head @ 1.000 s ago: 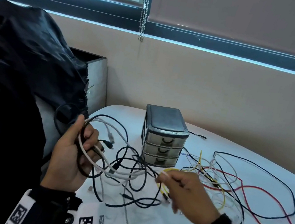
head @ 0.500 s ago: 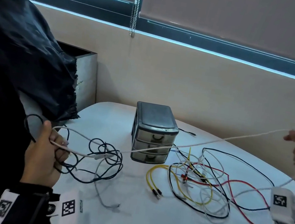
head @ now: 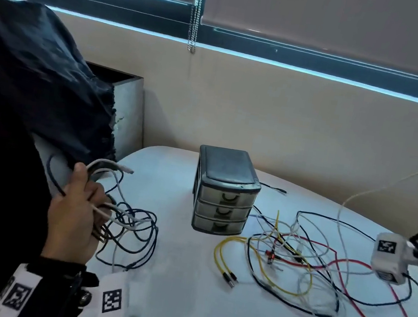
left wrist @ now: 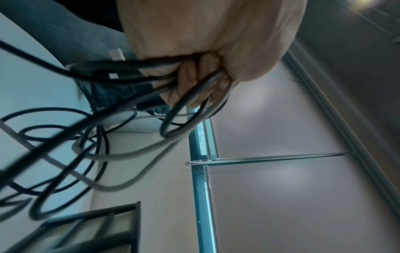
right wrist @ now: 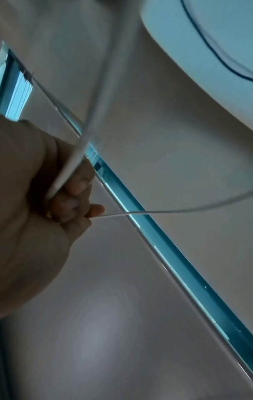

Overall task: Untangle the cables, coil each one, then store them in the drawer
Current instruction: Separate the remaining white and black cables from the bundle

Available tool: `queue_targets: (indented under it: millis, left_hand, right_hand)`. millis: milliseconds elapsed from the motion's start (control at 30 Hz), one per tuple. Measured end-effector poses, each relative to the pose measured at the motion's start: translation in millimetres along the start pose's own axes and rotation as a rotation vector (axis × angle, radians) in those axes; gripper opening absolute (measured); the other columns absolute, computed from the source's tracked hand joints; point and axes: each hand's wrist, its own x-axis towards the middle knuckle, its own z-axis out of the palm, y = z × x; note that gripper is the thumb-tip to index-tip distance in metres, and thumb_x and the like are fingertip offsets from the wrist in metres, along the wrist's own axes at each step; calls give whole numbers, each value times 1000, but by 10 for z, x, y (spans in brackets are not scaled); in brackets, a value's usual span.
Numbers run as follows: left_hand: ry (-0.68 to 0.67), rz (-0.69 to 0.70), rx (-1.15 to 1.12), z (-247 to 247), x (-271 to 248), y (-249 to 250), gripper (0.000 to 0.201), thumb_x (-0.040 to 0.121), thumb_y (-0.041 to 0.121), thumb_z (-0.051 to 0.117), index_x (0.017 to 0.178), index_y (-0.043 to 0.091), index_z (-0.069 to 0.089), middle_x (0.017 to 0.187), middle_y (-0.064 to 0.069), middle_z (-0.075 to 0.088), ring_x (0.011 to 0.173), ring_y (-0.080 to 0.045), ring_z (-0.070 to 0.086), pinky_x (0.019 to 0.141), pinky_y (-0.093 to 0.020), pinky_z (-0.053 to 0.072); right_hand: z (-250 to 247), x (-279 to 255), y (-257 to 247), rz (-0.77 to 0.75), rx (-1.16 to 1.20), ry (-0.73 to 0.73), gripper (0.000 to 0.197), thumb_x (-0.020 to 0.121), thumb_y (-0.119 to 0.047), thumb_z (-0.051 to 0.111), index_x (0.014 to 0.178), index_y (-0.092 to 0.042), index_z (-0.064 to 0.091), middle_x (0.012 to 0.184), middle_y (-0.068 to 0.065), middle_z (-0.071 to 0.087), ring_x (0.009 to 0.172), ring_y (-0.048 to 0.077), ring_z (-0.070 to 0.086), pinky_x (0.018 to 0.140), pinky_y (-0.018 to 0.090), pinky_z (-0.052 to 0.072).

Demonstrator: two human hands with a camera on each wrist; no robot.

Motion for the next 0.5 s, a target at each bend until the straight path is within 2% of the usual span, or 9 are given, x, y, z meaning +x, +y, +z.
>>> queue_targets:
  millis: [67,100,133,200,233,300,367,400,500]
  left_hand:
    - [-89,-36,-6,87,-76,79,46,103,45,42,64,25,28,53,7,19,44,-8,16,42,-24,15]
    - [-143,-53,-22,150,-132,130,46,102,46,42,64,25,27,53,7,18,44,-8,14,43,-25,13]
    - [-199,-72,-48,225,-196,181,47,101,47,42,63,24,26,53,6,18,43,-8,14,42,-25,11]
    - [-306,-117,-92,391,-333,257,47,97,48,43,61,23,27,53,5,18,43,-10,10,41,-27,7]
    - [-364,-143,-93,472,-395,262,47,95,48,43,58,22,28,52,5,17,46,-13,6,42,-29,6]
    - [-483,-190,-43,628,-517,220,49,92,50,44,53,22,34,51,4,19,50,-18,2,44,-33,4]
    - [-583,-248,27,756,-630,141,51,89,51,46,49,20,37,49,3,21,44,-15,7,37,-25,7]
    - [-627,-269,80,808,-678,95,51,88,51,48,49,19,39,48,2,24,40,-12,14,34,-20,13]
    - [-727,-266,310,907,-791,-53,51,83,55,51,50,17,49,46,2,33,42,-13,28,39,-19,22]
  right_hand:
    - [51,-31,18,79,-43,-156,48,73,-48,56,104,-13,67,83,18,62,63,14,52,64,28,46]
    - [103,-108,29,83,-132,-223,58,71,-50,61,112,-10,65,86,18,64,70,23,59,68,33,51]
    - [144,-272,-20,70,-247,-256,63,71,-53,66,119,-11,63,101,20,66,89,32,64,80,41,53]
    - [225,-668,-76,-94,-429,-180,62,82,-48,70,132,-15,53,131,23,54,124,40,49,105,49,41]
    - [271,-905,-100,-200,-407,-142,59,86,-40,70,135,-16,50,135,24,50,129,39,42,108,47,35]
    - [353,-1480,-257,-331,-139,-220,41,87,-27,72,125,-17,58,123,17,60,123,33,50,102,38,40]
    - [397,-2023,-431,-299,196,-518,16,88,-22,71,104,-21,68,103,3,72,106,19,65,88,21,48]
    - [404,-2237,-503,-267,306,-648,12,89,-25,69,100,-22,71,99,-3,74,101,12,67,84,17,48]
    - [418,-2653,-644,-280,507,-823,30,82,-37,64,103,-19,74,101,-6,76,99,5,68,83,16,49]
